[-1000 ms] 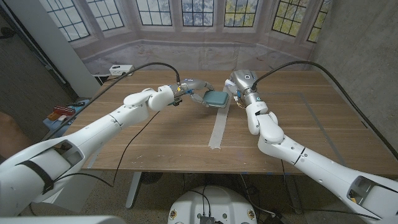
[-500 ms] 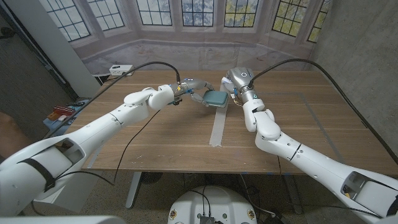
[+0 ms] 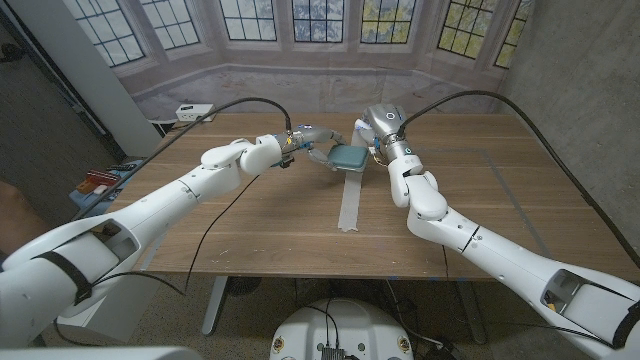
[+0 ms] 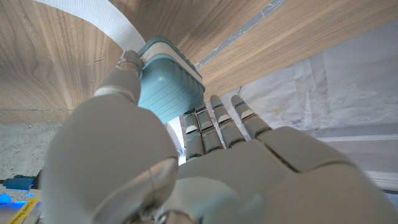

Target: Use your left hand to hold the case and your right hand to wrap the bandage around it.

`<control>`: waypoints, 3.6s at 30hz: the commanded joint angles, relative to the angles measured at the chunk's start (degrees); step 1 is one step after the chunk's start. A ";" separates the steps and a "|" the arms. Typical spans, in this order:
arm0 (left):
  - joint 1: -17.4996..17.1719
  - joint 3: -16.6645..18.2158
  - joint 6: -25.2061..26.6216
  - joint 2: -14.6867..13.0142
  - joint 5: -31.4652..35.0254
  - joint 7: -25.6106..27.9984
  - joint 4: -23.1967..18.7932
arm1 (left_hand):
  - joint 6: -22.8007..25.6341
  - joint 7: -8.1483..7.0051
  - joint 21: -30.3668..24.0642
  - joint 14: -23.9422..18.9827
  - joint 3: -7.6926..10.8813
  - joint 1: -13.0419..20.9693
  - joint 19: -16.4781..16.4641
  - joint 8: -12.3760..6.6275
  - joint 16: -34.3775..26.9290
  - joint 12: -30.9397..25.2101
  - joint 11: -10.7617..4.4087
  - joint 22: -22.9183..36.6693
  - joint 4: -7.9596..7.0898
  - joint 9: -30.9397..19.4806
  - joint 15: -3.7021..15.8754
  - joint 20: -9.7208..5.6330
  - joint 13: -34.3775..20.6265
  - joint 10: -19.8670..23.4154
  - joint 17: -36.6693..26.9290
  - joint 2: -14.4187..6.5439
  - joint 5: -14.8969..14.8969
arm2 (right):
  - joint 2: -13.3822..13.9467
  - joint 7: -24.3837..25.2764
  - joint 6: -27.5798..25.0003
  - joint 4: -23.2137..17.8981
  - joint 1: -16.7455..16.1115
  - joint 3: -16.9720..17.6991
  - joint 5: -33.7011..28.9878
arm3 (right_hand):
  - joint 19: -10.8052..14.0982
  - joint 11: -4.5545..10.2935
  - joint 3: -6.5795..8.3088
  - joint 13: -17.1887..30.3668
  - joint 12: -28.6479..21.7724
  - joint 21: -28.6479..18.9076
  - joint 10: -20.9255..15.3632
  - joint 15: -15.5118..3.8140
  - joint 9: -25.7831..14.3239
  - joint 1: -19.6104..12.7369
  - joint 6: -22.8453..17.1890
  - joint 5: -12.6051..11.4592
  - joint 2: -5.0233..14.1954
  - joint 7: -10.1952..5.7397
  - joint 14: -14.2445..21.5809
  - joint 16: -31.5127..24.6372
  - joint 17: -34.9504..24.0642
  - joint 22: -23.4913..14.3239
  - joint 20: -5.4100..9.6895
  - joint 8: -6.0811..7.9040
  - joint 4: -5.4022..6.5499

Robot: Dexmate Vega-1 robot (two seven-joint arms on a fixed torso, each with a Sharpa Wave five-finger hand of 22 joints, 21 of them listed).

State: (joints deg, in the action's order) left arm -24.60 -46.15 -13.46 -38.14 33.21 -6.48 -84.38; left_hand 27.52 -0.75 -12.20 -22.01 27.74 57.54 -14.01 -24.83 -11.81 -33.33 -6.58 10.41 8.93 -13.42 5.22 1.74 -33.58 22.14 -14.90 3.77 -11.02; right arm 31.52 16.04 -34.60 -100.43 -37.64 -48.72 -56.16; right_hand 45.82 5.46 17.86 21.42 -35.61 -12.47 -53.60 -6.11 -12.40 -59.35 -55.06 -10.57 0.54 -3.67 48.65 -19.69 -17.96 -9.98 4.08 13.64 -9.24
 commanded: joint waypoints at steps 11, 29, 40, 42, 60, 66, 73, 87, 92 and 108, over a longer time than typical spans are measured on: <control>0.48 -0.28 -0.19 0.32 -0.47 -0.35 0.98 | 7.19 -3.02 0.25 -0.05 0.46 -0.92 0.18 -20.28 0.01 -0.12 -3.75 0.16 -0.15 -0.13 0.10 -0.07 -0.36 4.19 0.12 -3.34 -0.33 | 0.14 0.16 0.29 1.23 2.84 -0.32 -0.53 | 0.09 0.19 0.33 0.02 -0.13 0.17 -0.07 -6.23 -0.28 -0.83 -0.42 -0.16 0.00 0.18 0.67 0.38 -0.28 -0.29 0.24 -0.07 0.18; 1.08 -0.65 -0.54 0.55 -0.66 -0.54 1.83 | 7.09 -3.02 0.26 -0.12 0.54 -0.95 0.26 -20.47 -0.02 -0.05 -3.54 0.16 -0.12 -0.02 0.10 0.00 -0.46 4.26 0.17 -3.42 -0.33 | 1.05 -0.72 0.19 0.53 3.64 -0.01 -1.50 | -0.04 0.08 0.31 -0.03 -0.07 0.24 -0.18 -6.32 -0.31 -1.01 -0.44 -0.15 0.01 0.17 0.80 0.49 -0.54 -0.29 0.25 -0.14 0.16; 0.94 -0.59 -0.42 0.26 -0.63 -0.75 1.26 | 7.08 -3.16 0.26 -0.04 0.63 -1.08 0.29 -20.58 0.03 0.03 -3.28 0.16 -0.17 0.07 0.11 0.01 -0.52 4.19 0.21 -3.44 -0.33 | 1.88 -1.76 -0.16 -0.99 3.45 0.35 -2.87 | 0.00 0.22 0.30 0.04 -0.10 0.23 -0.25 -6.27 -0.33 -0.99 -0.45 -0.14 0.02 0.10 0.89 0.63 -0.61 -0.29 0.27 -0.18 0.21; 0.92 -0.58 -0.38 0.22 -0.55 -0.76 1.17 | 7.06 -3.09 0.27 -0.03 0.63 -1.03 0.31 -20.60 0.03 0.04 -3.49 0.16 -0.13 0.07 0.13 0.03 -0.53 4.21 0.22 -3.42 -0.33 | 2.12 -2.14 -0.24 -1.47 3.37 0.45 -3.22 | -0.01 0.23 0.30 0.07 -0.13 0.23 -0.30 -6.27 -0.34 -0.98 -0.48 -0.14 0.03 0.08 0.94 0.63 -0.63 -0.29 0.25 -0.17 0.21; 1.41 -0.96 -0.77 1.12 -0.54 -0.50 2.11 | 7.10 -3.10 0.25 -0.07 0.61 -1.16 0.32 -20.81 -0.01 0.08 -3.39 0.16 -0.19 0.14 0.00 -0.01 -0.60 4.32 0.24 -3.49 -0.34 | 2.46 -4.72 -0.72 -4.79 2.16 1.32 -6.22 | -0.05 0.29 0.28 0.16 -0.15 0.25 -0.40 -6.32 -0.37 -1.11 -0.56 -0.13 0.01 -0.04 0.97 0.83 -0.81 -0.29 0.28 -0.21 0.19; 1.67 -1.17 -1.11 1.47 -0.70 -0.29 2.82 | 7.06 -2.99 0.25 -0.12 0.63 -1.10 0.33 -20.83 -0.02 0.09 -3.48 0.16 -0.12 0.17 -0.02 0.02 -0.62 4.35 0.27 -3.46 -0.35 | 2.60 -5.81 -0.60 -5.54 2.09 1.70 -7.11 | -0.05 0.38 0.31 0.16 -0.10 0.25 -0.34 -6.30 -0.38 -1.12 -0.56 -0.14 0.05 -0.04 1.00 0.92 -0.82 -0.29 0.27 -0.22 0.21; 2.05 -1.41 -1.60 1.73 -0.77 -0.04 3.67 | 7.08 -2.96 0.25 -0.17 0.65 -1.13 0.34 -20.89 -0.02 0.13 -3.46 0.16 -0.10 0.21 0.01 0.00 -0.64 4.34 0.31 -3.41 -0.35 | 2.36 -7.41 -1.14 -6.20 2.26 1.94 -8.83 | -0.08 0.17 0.24 0.13 -0.03 0.26 -0.28 -6.22 -0.40 -1.07 -0.49 -0.12 -0.04 0.05 1.00 1.01 -0.89 -0.29 0.24 -0.28 0.24; 3.02 -1.97 -2.98 2.49 -1.07 0.61 5.80 | 6.93 -3.04 0.24 -0.12 0.73 -1.16 0.35 -21.05 -0.02 0.20 -3.55 0.16 -0.14 0.17 0.00 0.05 -0.71 4.33 0.31 -3.56 -0.35 | 2.33 -10.57 -1.55 -7.80 2.62 2.75 -12.09 | -0.12 0.17 0.22 0.24 -0.04 0.28 -0.31 -6.25 -0.42 -1.12 -0.47 -0.12 0.02 0.01 0.97 1.14 -1.07 -0.30 0.23 -0.33 0.26; 3.47 -2.24 -3.41 2.79 -1.05 0.70 6.45 | 6.92 -3.23 0.24 -0.14 0.70 -1.11 0.34 -21.09 -0.04 0.19 -3.33 0.16 -0.09 0.20 0.06 0.01 -0.72 4.41 0.32 -3.53 -0.35 | 2.63 -12.18 -2.22 -9.31 2.10 3.31 -13.71 | -0.15 0.14 0.19 0.29 -0.05 0.29 -0.30 -6.28 -0.43 -1.13 -0.49 -0.11 0.03 0.14 0.99 1.15 -1.14 -0.30 0.23 -0.33 0.26; 5.68 -3.33 -5.54 4.23 -0.72 1.37 9.42 | 6.79 -3.02 0.24 -0.11 0.64 -1.26 0.35 -21.19 -0.04 0.25 -3.34 0.15 -0.16 0.24 -0.05 0.00 -0.79 4.41 0.32 -3.54 -0.34 | 2.77 -17.64 -2.99 -14.18 -1.09 5.16 -18.43 | -0.44 -0.06 0.21 0.30 0.09 0.39 -0.13 -6.16 -0.45 -1.04 -0.38 -0.13 0.01 0.17 0.89 1.52 -1.15 -0.29 0.07 -0.42 0.32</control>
State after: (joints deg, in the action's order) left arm -20.27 -48.78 -16.07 -34.80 32.22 -6.07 -76.81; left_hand 27.75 -0.93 -12.20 -22.01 27.74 57.54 -14.02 -24.83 -11.81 -32.70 -6.47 10.41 8.93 -12.91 5.22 1.74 -34.09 22.64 -14.37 3.77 -11.03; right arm 33.88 1.57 -36.88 -107.96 -35.20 -46.20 -71.51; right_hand 45.59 5.45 17.86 21.38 -35.61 -12.47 -53.59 -6.15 -12.63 -59.95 -55.04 -10.56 0.54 -3.65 49.08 -18.37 -19.03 -9.98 4.31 13.31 -9.24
